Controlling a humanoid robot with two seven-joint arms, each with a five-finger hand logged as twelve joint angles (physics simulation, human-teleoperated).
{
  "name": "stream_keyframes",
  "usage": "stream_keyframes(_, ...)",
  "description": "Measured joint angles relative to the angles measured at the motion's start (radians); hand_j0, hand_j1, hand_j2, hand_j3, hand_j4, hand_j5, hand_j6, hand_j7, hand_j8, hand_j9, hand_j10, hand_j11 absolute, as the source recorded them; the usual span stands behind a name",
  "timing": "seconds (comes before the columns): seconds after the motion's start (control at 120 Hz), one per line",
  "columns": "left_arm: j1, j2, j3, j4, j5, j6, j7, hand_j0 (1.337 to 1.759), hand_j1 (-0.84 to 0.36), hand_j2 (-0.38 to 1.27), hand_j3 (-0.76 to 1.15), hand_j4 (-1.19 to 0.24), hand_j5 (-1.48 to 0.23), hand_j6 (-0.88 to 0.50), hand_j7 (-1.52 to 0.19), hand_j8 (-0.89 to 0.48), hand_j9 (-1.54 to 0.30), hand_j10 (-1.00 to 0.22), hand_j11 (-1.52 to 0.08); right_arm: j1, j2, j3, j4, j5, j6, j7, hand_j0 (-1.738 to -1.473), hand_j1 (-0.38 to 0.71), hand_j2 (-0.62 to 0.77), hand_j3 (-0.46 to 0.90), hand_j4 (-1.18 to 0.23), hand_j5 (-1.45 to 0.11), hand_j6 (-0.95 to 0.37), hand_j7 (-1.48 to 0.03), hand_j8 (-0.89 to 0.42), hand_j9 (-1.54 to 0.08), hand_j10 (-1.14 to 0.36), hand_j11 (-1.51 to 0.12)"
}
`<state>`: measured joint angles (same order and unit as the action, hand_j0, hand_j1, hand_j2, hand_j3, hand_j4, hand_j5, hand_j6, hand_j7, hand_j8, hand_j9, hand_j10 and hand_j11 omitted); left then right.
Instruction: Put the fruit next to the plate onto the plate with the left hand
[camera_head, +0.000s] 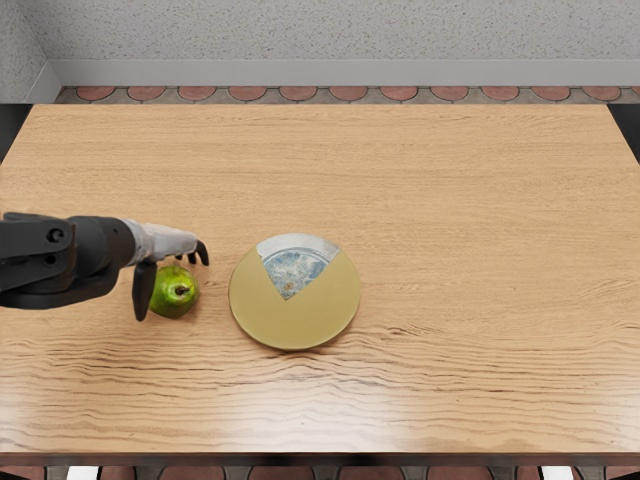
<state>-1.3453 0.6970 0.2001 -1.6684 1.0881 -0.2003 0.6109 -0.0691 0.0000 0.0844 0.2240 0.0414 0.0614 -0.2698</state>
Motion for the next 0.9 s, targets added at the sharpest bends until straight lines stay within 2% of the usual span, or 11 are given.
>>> stream_keyframes(0.175,-0.002,-0.005,0.010,0.005,0.008,0.005,0.000,1.658,0.04,0.05,0.00,-0.26,-0.34,-0.26,-0.34,-0.26,-0.34,-0.26,-0.34,0.000,0.000,0.000,0.000,0.000,0.000,0.000,-1.658,-0.31,-0.01,0.00,-0.03,-0.04,-0.03,-0.04,-0.03,-0.04,-0.03,-0.04)
stream_keyframes(0.408,-0.002,-0.008,0.015,0.011,0.008,0.005,0.000,1.658,-0.07,0.07,0.00,-0.35,-0.45,-0.35,-0.45,-0.35,-0.45,-0.35,-0.45,0.000,0.000,0.000,0.000,0.000,0.000,0.000,-1.658,-0.31,-0.01,0.00,-0.03,-0.04,-0.03,-0.04,-0.03,-0.04,-0.03,-0.04)
stream_keyframes(0.592,-0.001,-0.014,0.021,0.018,0.005,0.004,0.000,1.654,-0.05,-0.05,0.00,-0.38,-0.54,-0.38,-0.53,-0.38,-0.53,-0.38,-0.53,0.000,0.000,0.000,0.000,0.000,0.000,0.000,-1.658,-0.31,-0.01,0.00,-0.03,-0.04,-0.03,-0.04,-0.03,-0.04,-0.03,-0.04)
stream_keyframes(0.8,-0.004,-0.016,0.022,0.022,-0.002,0.004,0.000,1.654,-0.10,0.02,0.00,-0.42,-0.59,-0.42,-0.58,-0.42,-0.58,-0.42,-0.58,-0.001,0.000,0.000,0.000,0.000,0.000,0.000,-1.658,-0.31,-0.01,0.00,-0.03,-0.04,-0.03,-0.04,-0.03,-0.04,-0.03,-0.04)
stream_keyframes(0.9,-0.008,-0.016,0.022,0.022,-0.004,0.004,0.000,1.655,-0.13,0.05,0.00,-0.44,-0.61,-0.38,-0.61,-0.45,-0.61,-0.45,-0.61,-0.001,0.000,0.000,0.000,0.000,0.000,0.000,-1.658,-0.31,-0.01,0.00,-0.03,-0.04,-0.03,-0.04,-0.03,-0.04,-0.03,-0.04)
